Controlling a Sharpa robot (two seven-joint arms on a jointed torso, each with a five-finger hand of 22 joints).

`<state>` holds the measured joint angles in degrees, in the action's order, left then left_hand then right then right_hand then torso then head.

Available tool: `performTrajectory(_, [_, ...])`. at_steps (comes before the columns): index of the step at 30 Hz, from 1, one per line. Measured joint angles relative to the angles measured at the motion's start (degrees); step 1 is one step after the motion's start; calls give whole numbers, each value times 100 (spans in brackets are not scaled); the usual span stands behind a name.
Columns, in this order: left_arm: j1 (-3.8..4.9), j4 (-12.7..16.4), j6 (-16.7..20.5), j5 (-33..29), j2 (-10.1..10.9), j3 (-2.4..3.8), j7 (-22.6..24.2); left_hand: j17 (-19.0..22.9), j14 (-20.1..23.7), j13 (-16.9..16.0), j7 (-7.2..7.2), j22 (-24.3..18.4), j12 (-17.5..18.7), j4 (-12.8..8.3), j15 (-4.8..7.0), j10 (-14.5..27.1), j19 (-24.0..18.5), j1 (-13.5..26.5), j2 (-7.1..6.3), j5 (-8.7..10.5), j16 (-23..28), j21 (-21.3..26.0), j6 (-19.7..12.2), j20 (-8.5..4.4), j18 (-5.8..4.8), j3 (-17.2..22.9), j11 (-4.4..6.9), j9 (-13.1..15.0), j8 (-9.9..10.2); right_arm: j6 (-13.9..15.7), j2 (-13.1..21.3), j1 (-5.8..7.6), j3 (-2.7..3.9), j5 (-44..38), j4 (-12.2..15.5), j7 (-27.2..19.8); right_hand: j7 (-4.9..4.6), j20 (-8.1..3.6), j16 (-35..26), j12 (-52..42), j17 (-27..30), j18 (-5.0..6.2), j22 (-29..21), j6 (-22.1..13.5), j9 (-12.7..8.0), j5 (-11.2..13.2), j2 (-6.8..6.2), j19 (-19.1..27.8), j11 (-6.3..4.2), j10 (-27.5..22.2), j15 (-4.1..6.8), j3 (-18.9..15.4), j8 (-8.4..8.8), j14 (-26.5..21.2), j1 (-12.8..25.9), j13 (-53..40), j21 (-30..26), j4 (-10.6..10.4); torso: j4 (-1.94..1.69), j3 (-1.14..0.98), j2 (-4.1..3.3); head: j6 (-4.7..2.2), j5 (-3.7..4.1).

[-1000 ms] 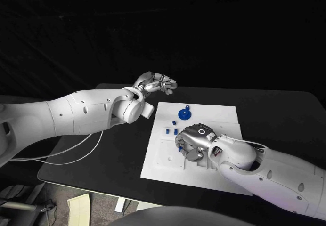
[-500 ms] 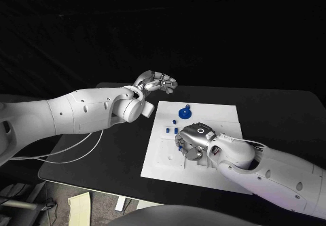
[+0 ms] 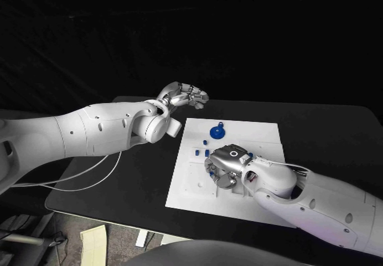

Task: Assemble the parts on the task board

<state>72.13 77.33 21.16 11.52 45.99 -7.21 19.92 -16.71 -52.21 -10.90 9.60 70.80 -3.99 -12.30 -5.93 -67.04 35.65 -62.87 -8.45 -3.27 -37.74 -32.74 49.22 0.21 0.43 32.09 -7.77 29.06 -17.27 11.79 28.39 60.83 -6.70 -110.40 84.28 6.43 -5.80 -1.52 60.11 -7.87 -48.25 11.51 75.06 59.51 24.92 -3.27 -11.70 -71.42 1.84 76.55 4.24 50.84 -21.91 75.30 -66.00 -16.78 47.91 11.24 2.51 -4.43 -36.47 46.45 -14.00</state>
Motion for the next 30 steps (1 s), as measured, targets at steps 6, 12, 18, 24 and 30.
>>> performTrajectory(6, [0,-2,-1,0,-8,0,-2,0,0,0,0,0,0,0,0,20,0,0,0,0,0,20,0,0,0,0,20,0,0,-52,-59,24,-36,-8,-36,22,-14,2,0,24,0,0,0,13,2,-29,18,2,-9,-8,5,0,0,-5,18,-15,0,0,1,1,1,10,0])
performTrajectory(12, [0,-2,-1,0,1,0,-6,-6,0,0,0,-1,0,0,0,20,0,0,0,0,0,20,0,0,0,0,20,0,0,-67,-69,29,-50,-2,-54,37,-14,9,0,56,16,-1,0,12,2,-154,35,9,-9,-9,5,-23,2,-5,36,-40,0,23,-2,0,2,20,0])
performTrajectory(18, [0,-2,-2,-1,0,0,-14,-12,0,-1,0,-1,0,0,0,20,0,0,0,0,22,19,0,0,0,0,20,-2,0,-53,-72,32,-50,87,-82,34,-127,10,0,210,51,1,0,-189,6,-570,-62,73,99,-202,-38,-189,121,-52,190,-64,0,67,0,1,2,23,-2])
performTrajectory(24, [0,-4,-5,-1,-2,0,-26,-19,0,5,20,4,0,0,0,20,0,0,0,0,22,19,-20,0,0,0,20,-6,0,-33,-35,33,-51,201,-70,7,-274,39,-1,376,77,8,0,-497,-61,-882,-262,186,115,-399,-169,-676,267,-120,493,-64,0,57,2,3,2,24,-3])
performTrajectory(30, [0,-9,-8,-1,-3,0,-41,-28,0,10,20,4,0,15,0,22,0,0,0,0,43,38,-20,0,0,-15,18,-12,0,78,34,21,-68,303,-22,-16,-372,34,-33,397,93,8,-1,-765,-82,-1185,-394,259,100,-599,-235,-1229,381,-187,625,-64,-1,61,2,2,3,27,9])
